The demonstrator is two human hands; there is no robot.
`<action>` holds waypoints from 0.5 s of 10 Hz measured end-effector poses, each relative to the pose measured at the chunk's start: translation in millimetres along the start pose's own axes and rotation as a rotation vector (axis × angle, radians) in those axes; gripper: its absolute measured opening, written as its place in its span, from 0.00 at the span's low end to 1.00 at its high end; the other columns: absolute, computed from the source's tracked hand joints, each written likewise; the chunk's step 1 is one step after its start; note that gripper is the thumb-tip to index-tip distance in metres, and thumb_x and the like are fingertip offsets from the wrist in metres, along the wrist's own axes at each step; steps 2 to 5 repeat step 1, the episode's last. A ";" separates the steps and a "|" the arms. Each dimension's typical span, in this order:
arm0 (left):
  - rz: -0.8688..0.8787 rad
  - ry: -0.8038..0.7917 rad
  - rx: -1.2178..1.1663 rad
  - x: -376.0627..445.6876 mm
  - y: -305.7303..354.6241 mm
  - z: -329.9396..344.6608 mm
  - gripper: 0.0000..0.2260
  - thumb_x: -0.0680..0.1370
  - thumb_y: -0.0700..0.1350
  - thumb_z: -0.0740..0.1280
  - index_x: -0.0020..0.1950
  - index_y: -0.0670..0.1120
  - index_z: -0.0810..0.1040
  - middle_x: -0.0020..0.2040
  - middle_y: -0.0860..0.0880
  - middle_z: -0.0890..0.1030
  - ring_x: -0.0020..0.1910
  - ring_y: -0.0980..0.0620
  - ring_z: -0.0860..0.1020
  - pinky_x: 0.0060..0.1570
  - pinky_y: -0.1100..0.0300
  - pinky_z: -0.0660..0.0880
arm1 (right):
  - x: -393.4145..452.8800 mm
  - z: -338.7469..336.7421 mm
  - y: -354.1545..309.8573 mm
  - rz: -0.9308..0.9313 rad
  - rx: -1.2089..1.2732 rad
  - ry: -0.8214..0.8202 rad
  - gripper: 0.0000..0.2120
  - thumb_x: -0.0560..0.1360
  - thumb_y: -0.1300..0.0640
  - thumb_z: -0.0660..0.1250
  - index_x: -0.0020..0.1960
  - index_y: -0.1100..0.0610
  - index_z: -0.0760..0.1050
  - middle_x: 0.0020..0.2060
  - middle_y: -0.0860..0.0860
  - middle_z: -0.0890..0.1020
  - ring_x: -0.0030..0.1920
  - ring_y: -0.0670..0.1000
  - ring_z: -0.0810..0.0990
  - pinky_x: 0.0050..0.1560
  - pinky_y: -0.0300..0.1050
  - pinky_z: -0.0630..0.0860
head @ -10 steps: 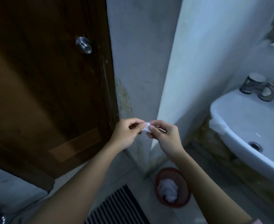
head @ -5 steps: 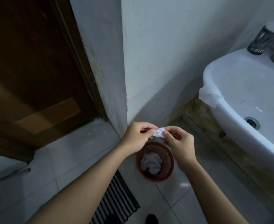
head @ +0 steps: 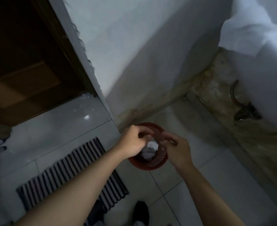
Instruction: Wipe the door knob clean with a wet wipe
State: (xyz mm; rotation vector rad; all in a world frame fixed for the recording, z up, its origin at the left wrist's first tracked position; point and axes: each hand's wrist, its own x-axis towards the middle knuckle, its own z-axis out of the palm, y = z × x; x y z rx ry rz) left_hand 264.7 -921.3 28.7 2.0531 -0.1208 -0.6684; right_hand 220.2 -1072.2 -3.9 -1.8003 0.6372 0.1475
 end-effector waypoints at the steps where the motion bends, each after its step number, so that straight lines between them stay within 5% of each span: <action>1: -0.008 0.004 0.017 -2.1 3.3 -0.1 0.08 0.76 0.41 0.65 0.53 0.45 0.80 0.52 0.51 0.81 0.55 0.55 0.76 0.54 0.65 0.70 | -0.3 -4.9 0.5 0.021 0.031 -0.017 0.13 0.72 0.70 0.63 0.49 0.56 0.80 0.48 0.58 0.83 0.49 0.56 0.81 0.53 0.52 0.79; 5: -0.008 0.004 0.017 -2.1 3.3 -0.1 0.08 0.76 0.41 0.65 0.53 0.45 0.80 0.52 0.51 0.81 0.55 0.55 0.76 0.54 0.65 0.70 | -0.3 -4.9 0.5 0.021 0.031 -0.017 0.13 0.72 0.70 0.63 0.49 0.56 0.80 0.48 0.58 0.83 0.49 0.56 0.81 0.53 0.52 0.79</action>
